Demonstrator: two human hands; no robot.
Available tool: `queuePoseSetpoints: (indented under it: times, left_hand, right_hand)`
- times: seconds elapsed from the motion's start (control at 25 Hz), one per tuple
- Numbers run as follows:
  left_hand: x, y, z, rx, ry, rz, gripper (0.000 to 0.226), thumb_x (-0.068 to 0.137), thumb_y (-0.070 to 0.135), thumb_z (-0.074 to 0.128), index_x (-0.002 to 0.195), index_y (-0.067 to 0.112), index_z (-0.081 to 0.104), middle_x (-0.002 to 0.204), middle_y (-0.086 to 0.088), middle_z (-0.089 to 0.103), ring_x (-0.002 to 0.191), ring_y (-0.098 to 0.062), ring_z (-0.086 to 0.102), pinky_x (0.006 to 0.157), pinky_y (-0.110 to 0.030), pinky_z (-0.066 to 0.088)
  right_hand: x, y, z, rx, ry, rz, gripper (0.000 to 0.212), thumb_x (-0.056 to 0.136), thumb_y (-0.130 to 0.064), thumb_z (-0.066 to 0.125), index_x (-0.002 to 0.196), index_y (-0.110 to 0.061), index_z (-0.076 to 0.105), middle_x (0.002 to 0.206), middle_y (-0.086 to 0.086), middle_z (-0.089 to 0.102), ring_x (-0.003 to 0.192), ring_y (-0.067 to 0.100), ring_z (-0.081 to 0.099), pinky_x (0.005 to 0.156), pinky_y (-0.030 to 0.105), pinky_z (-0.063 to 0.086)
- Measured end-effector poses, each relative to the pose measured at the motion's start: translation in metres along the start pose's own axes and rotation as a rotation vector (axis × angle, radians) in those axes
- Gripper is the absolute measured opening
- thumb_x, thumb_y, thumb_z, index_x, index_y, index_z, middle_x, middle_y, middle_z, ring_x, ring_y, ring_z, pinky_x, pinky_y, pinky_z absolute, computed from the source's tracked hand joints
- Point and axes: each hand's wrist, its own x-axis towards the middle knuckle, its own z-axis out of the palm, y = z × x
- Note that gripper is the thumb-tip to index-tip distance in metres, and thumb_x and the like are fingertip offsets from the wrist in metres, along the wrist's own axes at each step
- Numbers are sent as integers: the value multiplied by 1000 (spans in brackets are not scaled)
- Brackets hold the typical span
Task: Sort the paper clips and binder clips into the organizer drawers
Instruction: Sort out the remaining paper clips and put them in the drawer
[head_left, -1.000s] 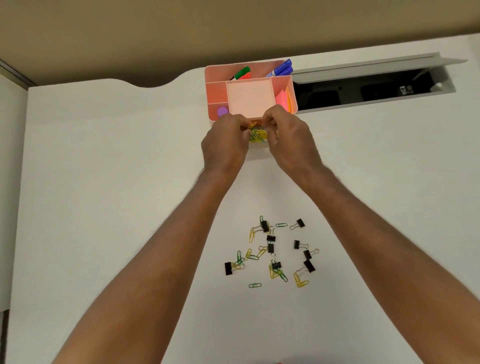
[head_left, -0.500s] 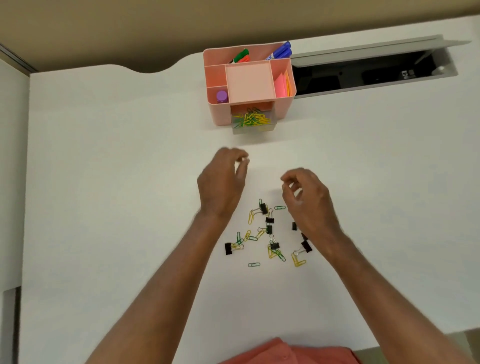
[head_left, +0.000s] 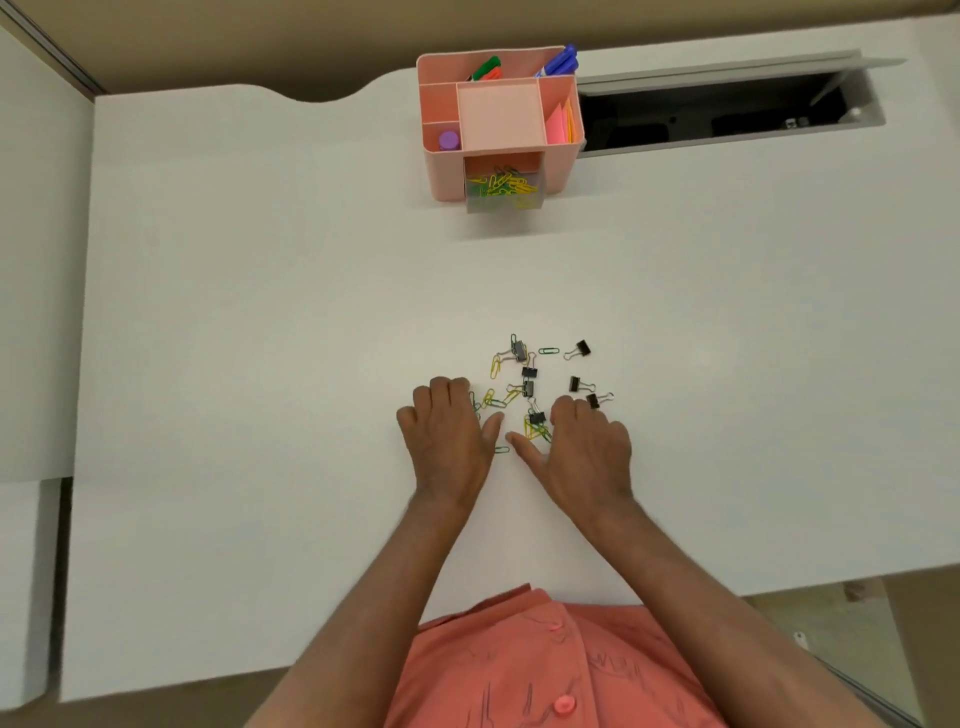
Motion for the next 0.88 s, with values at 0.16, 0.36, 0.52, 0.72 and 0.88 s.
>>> queuePoseSetpoints:
  times: [0.16,0.36,0.52,0.72,0.88]
  left_hand:
    - [13,8,-4,-28,-27,45,31,89,45,67,110,23,62,107,3,64,103,-23,55,84,-38,32]
    - [20,12,-2,-9,-76,93,10,94,27,59,100,28,67,97,6,69,96,-20,59,81,-36,27]
    - [21,12,0,-20,-97,136,15,91,20,55,97,26,68,95,5,69,95,-21,59,84,-38,30]
    - [17,7,-2,-90,-79,162,16,87,22,57,97,27,68,97,8,66,99,-21,55,85,-37,29]
    - [-12,1,-1,-163,-44,228,11,85,21,64,93,27,70,97,8,65,96,-19,55,82,-36,34]
  right_hand:
    - [8,-9,3,65,-31,-15,47,93,-63,56,107,-18,58,99,1,66,90,24,65,73,37,44]
    - [15,-8,4,157,1,-35,19,96,-34,63,109,-21,64,103,-1,70,92,25,67,76,37,42]
    - [19,3,4,192,37,-59,17,89,-23,65,105,-20,68,99,-2,69,86,25,67,76,37,44]
    - [26,14,-1,214,46,-96,15,89,-21,61,101,-18,70,97,0,67,84,26,65,76,38,46]
    - [30,33,-10,615,-27,8,8,91,-22,64,97,-24,70,97,-6,64,83,11,63,74,28,49]
